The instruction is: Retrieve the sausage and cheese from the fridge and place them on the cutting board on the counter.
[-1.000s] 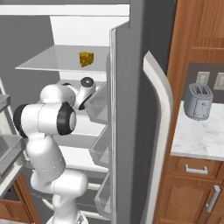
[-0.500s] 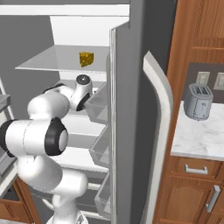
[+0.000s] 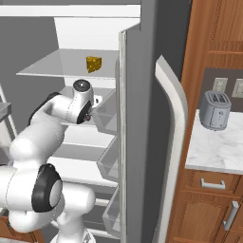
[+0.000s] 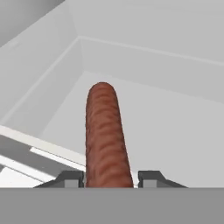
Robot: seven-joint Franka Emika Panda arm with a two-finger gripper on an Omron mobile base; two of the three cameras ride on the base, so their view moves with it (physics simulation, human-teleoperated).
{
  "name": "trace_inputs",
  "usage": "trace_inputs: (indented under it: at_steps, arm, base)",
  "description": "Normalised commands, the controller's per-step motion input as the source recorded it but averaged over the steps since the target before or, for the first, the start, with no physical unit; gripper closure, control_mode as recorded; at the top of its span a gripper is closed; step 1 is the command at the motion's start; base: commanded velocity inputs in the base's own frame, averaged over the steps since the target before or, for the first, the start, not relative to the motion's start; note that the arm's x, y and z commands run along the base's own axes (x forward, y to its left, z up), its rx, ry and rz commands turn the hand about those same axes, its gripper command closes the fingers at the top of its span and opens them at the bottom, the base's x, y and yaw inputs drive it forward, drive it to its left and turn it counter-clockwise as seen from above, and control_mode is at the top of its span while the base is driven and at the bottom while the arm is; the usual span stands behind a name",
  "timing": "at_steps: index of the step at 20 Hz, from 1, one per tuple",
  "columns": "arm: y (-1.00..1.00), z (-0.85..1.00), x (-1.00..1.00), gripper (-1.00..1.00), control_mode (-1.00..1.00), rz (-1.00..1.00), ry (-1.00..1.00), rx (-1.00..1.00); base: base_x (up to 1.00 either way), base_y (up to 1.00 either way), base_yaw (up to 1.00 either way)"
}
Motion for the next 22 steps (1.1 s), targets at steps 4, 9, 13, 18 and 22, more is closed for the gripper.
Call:
trace_inputs:
  at_steps: [4, 9, 13, 18, 22]
  arm:
    - [0.00, 0.27, -0.70, 1.00, -1.00, 0.00, 0.00, 0.00]
    - [0.00, 0.24, -0.71, 1.00, -1.00, 0.00, 0.00, 0.00]
    - [0.00, 0.25, -0.77, 1.00, -1.00, 0.00, 0.00, 0.00]
    - [0.00, 0.28, -0.73, 1.00, -1.00, 0.00, 0.00, 0.00]
    - [0.00, 0.33, -0.69, 1.00, -1.00, 0.00, 0.00, 0.00]
  base:
    - [0.00, 0.00, 0.00]
    - [0.00, 0.00, 0.00]
    - [0.00, 0.00, 0.00]
    - [0.00, 0.00, 0.00]
    - [0.00, 0.00, 0.00]
